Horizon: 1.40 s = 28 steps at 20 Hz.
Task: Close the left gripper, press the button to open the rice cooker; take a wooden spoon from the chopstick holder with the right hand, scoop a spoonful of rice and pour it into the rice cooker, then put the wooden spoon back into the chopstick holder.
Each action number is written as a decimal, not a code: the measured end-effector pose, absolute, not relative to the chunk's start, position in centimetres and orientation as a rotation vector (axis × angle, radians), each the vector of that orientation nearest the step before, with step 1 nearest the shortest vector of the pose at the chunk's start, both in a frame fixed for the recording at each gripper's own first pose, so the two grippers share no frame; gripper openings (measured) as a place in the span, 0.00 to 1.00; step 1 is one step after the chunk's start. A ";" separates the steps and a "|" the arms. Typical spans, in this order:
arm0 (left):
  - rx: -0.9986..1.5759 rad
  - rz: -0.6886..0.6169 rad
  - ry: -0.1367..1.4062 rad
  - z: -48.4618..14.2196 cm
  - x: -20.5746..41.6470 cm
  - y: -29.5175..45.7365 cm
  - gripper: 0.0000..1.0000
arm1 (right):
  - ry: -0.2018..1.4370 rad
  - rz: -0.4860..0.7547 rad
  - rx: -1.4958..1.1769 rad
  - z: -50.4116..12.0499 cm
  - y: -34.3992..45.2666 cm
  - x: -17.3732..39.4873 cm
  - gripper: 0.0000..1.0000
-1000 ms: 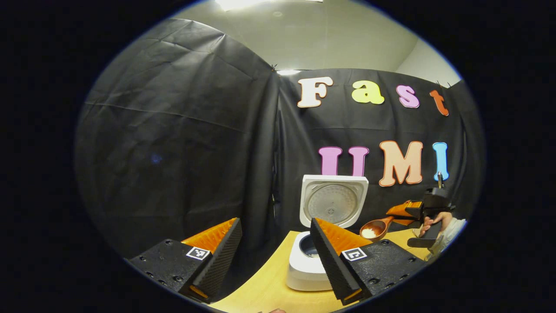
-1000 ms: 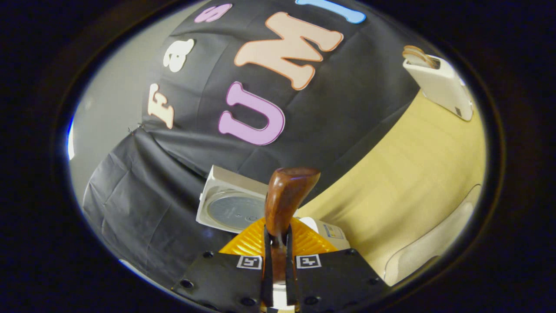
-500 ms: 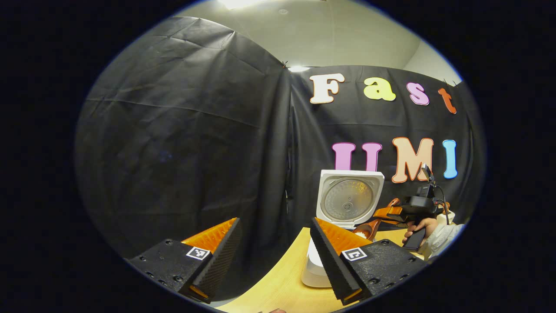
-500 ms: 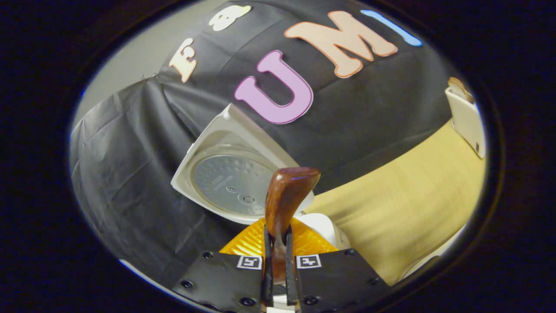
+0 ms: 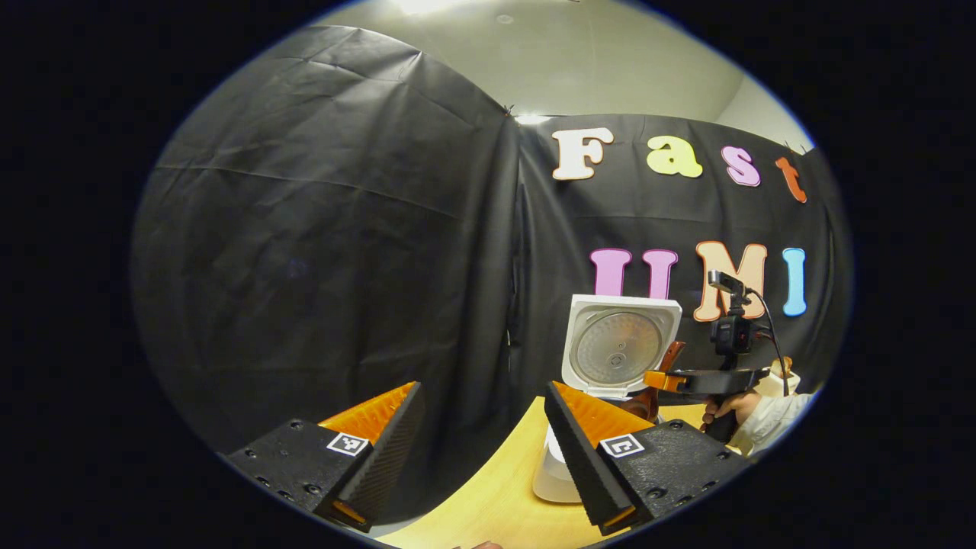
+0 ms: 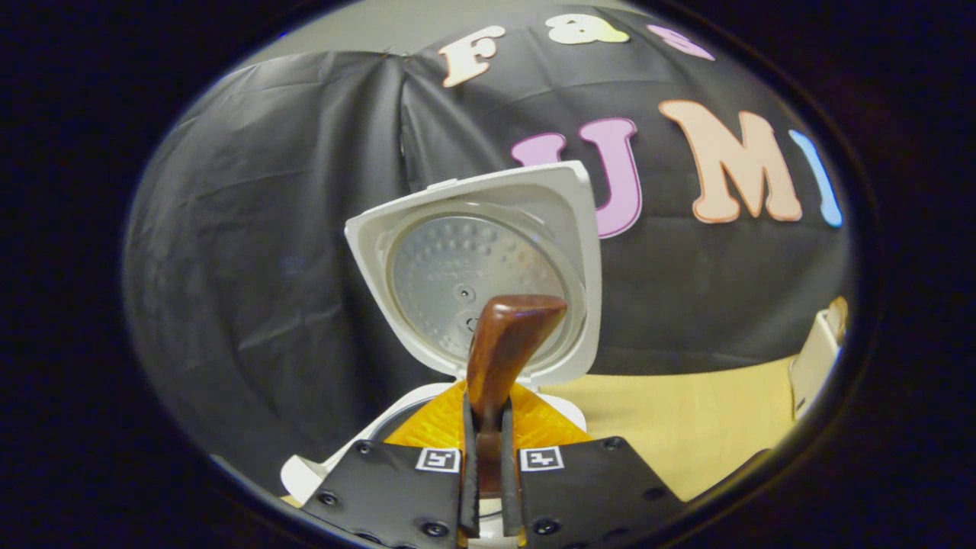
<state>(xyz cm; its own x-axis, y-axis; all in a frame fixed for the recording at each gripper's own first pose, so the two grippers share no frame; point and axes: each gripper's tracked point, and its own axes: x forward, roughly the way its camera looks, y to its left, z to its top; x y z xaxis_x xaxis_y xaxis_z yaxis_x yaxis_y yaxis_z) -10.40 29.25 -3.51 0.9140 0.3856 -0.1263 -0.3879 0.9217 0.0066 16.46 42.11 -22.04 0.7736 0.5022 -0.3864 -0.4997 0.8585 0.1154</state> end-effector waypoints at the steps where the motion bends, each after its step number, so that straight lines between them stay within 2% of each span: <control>1: -0.020 0.398 0.125 -3.5 -10.3 29.2 0.94 | 0.397 0.555 -0.039 -21.8 42.4 16.4 0.14; 4: -0.023 0.399 0.126 -3.6 -10.2 29.1 0.94 | 0.301 0.603 -0.185 -21.2 43.2 16.0 0.14; 5: -0.024 0.398 0.126 -3.8 -10.3 29.2 0.91 | 0.264 0.619 -0.229 -20.7 43.4 15.9 0.16; 7: -0.025 0.397 0.123 -3.7 -10.2 29.1 0.91 | 0.189 0.644 -0.303 -19.6 44.2 15.8 0.12; 13: -0.021 0.391 0.116 -3.5 -10.0 28.9 0.90 | -0.004 0.705 -0.443 -16.5 45.3 13.8 0.13; 14: -0.023 0.389 0.115 -3.4 -9.9 28.8 0.97 | -0.008 0.716 -0.428 -16.1 45.3 13.5 0.15; 15: -0.025 0.386 0.115 -3.4 -9.8 28.7 0.90 | 0.005 0.718 -0.398 -16.0 45.2 13.6 0.15; 16: -0.026 0.384 0.114 -3.3 -9.6 28.6 0.94 | 0.033 0.711 -0.356 -15.9 44.9 13.7 0.15; 17: -0.025 0.379 0.113 -3.3 -9.3 28.4 0.91 | 0.070 0.699 -0.308 -15.9 44.4 14.0 0.14; 18: -0.022 0.372 0.109 -3.0 -8.9 28.2 0.94 | 0.109 0.688 -0.251 -15.8 43.8 14.2 0.14; 20: -0.019 0.352 0.099 -2.5 -7.9 27.7 0.91 | 0.185 0.670 -0.125 -15.5 42.6 14.6 0.15; 21: -0.020 0.342 0.089 -2.3 -7.4 27.5 0.94 | 0.218 0.658 -0.062 -15.1 41.7 14.8 0.15; 22: -0.022 0.328 0.082 -1.9 -6.8 27.1 0.91 | 0.247 0.645 -0.004 -14.8 40.6 14.8 0.14; 25: -0.025 0.266 0.080 -1.9 -4.2 25.3 0.93 | 0.319 0.595 0.157 -13.6 37.0 14.5 0.14; 28: -0.025 0.200 0.091 -2.0 -1.0 23.5 0.91 | 0.362 0.532 0.279 -13.4 32.4 13.9 0.13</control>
<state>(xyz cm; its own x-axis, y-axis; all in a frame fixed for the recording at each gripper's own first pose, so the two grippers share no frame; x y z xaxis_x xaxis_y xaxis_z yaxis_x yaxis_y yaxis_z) -1.05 23.54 -2.02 0.9759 0.1975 -0.0932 -0.1997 0.9797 -0.0157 13.88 32.41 -13.36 0.8012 0.5381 -0.2620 -0.4411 0.8267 0.3493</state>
